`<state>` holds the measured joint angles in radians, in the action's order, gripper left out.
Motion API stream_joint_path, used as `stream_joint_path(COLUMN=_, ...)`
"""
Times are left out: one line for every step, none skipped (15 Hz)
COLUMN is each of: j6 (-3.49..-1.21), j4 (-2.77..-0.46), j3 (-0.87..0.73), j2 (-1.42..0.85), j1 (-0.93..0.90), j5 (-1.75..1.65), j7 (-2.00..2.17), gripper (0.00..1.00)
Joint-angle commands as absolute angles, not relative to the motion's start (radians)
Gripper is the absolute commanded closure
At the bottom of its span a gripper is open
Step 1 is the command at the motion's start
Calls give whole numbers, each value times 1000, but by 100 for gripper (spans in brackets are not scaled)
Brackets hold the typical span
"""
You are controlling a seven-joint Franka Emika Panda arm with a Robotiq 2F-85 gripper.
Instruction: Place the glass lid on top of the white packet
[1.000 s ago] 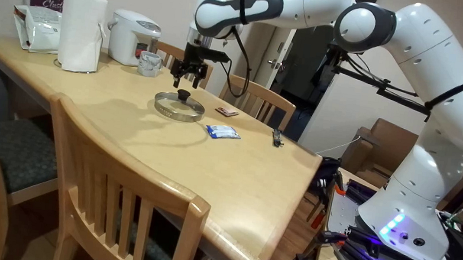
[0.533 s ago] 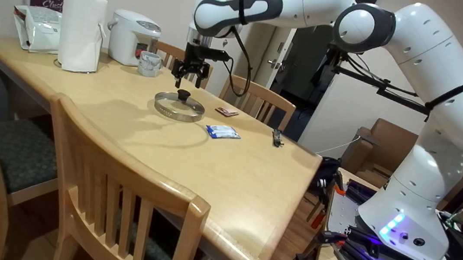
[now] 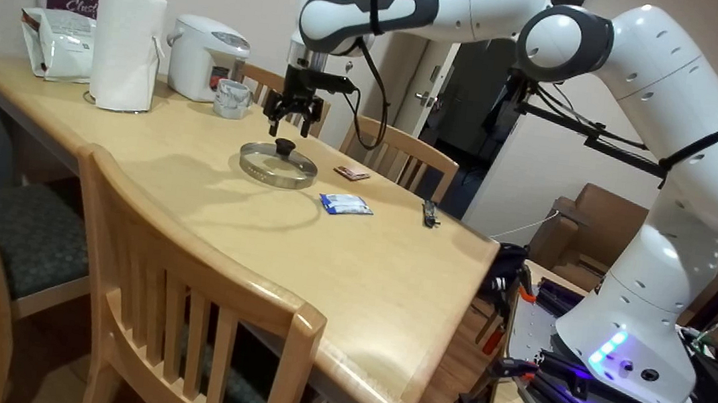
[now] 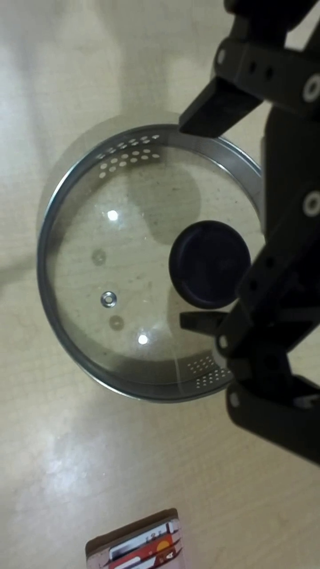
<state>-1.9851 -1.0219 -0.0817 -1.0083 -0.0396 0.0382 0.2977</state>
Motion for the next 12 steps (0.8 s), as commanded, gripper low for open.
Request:
stream_joint_path(j6=-1997, j4=-1017, j3=-72, j2=-1012, j1=-35, j5=35, j7=300, gripper=0)
stream_joint_path(j6=-2003, j4=-1017, j3=-71, j2=-1013, j1=-35, j5=35, j7=299, gripper=0)
stream_joint_path(j6=-2003, j4=-1017, j3=-71, j2=-1013, j1=-36, j5=35, j7=299, gripper=0)
stream_joint_path(j6=-2003, j4=-1017, j3=-71, j2=-1013, j1=-36, j5=35, j7=299, gripper=0)
stream_joint_path(j6=-2003, j4=-1017, j3=-71, j2=-1013, j1=-36, j5=35, j7=299, gripper=0)
stream_joint_path(j6=-2003, j4=-1017, j3=-71, j2=-1014, j1=-36, j5=35, j7=300, gripper=0)
stream_joint_path(j6=-2006, j4=-1016, j3=-76, j2=-1012, j1=-40, j5=31, j7=309, gripper=0)
stream_joint_path(j6=-2021, j4=-1009, j3=-88, j2=-1018, j1=-51, j5=20, j7=331, gripper=0)
stream_joint_path(j6=-2019, j4=-999, j3=-96, j2=-1027, j1=-57, j5=11, j7=342, gripper=0)
stream_joint_path(j6=-2016, j4=-983, j3=-103, j2=-1049, j1=-63, j5=3, j7=356, gripper=0)
stream_joint_path(j6=-2022, j4=-980, j3=-116, j2=-1056, j1=-70, j5=-5, j7=383, gripper=0)
stream_joint_path(j6=-1996, j4=-966, j3=-119, j2=-1067, j1=-70, j5=-6, j7=392, gripper=0)
